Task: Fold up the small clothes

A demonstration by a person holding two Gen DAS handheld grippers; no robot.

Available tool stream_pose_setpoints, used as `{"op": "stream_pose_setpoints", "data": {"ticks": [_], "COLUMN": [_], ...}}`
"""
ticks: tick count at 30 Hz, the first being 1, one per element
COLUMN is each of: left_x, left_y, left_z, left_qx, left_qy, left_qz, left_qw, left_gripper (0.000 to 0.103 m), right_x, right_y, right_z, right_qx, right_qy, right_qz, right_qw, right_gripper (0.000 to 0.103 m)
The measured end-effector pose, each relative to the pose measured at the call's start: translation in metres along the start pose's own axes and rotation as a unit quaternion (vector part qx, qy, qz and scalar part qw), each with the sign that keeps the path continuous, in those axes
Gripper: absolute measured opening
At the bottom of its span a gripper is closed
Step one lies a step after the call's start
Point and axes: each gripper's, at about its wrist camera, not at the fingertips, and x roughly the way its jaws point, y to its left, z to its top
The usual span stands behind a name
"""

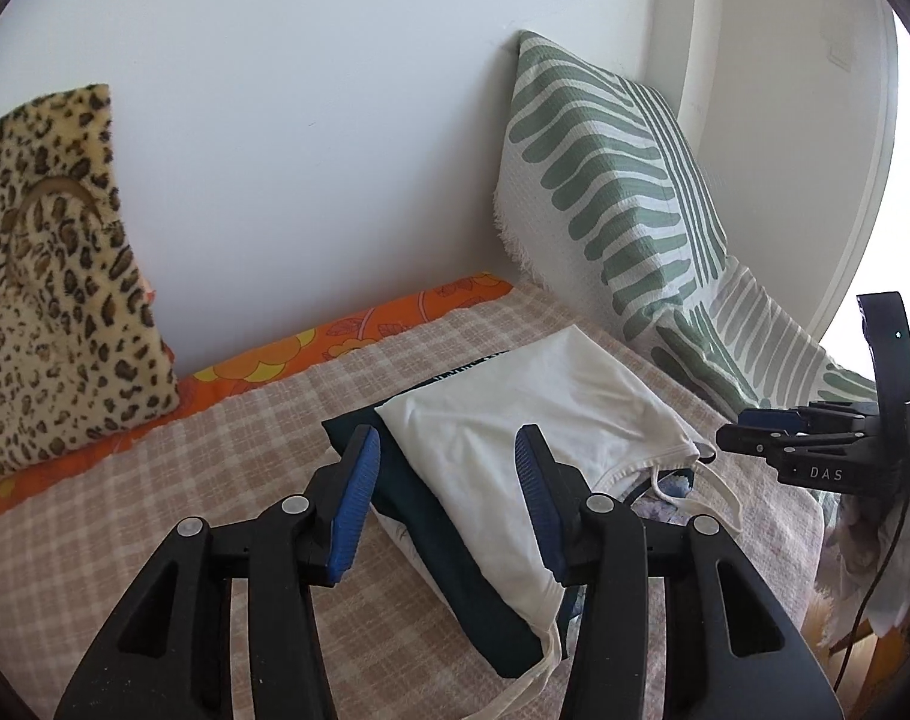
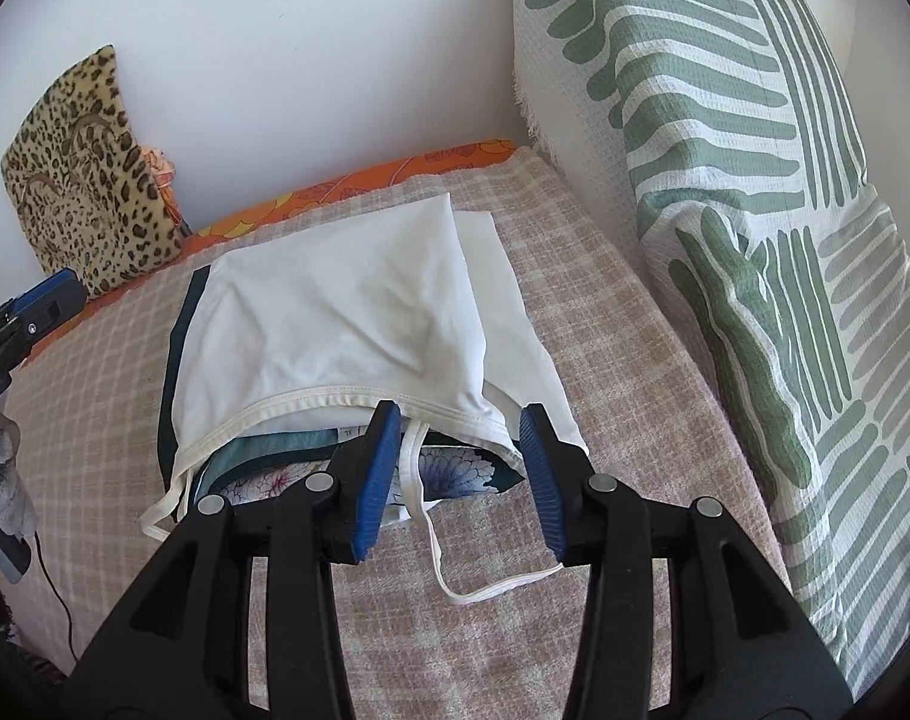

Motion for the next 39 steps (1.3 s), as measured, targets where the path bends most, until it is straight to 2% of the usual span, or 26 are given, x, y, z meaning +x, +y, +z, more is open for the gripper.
{"op": "stream_pose_setpoints", "data": {"ticks": [2, 11, 18, 20, 27, 30, 36, 39], "left_x": [-0.012, -0.066, -0.094, -0.101, -0.124, -0.133, -0.148, -0.154], "left_y": [-0.005, -0.013, -0.007, -0.003, 0.009, 0.011, 0.019, 0.022], "left_z": [-0.003, -0.013, -0.028, -0.034, -0.058, -0.07, -0.089, -0.098], "left_qx": [0.006, 0.024, 0.022, 0.015, 0.009, 0.017, 0.008, 0.011], "left_qy": [-0.003, -0.027, -0.039, -0.041, -0.043, -0.046, -0.045, -0.045], "left_qz": [-0.005, -0.015, -0.018, -0.02, -0.018, -0.009, -0.003, 0.006], "left_qw": [1.0, 0.9992, 0.9989, 0.9988, 0.9989, 0.9988, 0.9989, 0.9989], "left_gripper": [0.05, 0.05, 0.053, 0.06, 0.061, 0.068, 0.074, 0.076], "right_x": [-0.011, -0.045, -0.064, -0.068, -0.086, -0.094, -0.103, -0.105], "right_y": [0.004, 0.03, 0.058, 0.066, 0.1, 0.114, 0.136, 0.144], "right_z": [-0.004, -0.023, -0.038, -0.042, -0.06, -0.07, -0.086, -0.092], "right_qx": [-0.004, -0.003, -0.009, -0.01, -0.011, -0.01, -0.008, -0.016], "right_qy": [-0.009, -0.037, -0.047, -0.048, -0.061, -0.074, -0.092, -0.099], "right_qz": [-0.002, -0.01, -0.003, -0.006, -0.021, -0.027, -0.037, -0.053], "right_qw": [1.0, 0.999, 0.999, 0.999, 0.998, 0.997, 0.995, 0.994], "right_gripper": [0.043, 0.043, 0.043, 0.043, 0.044, 0.06, 0.07, 0.071]}}
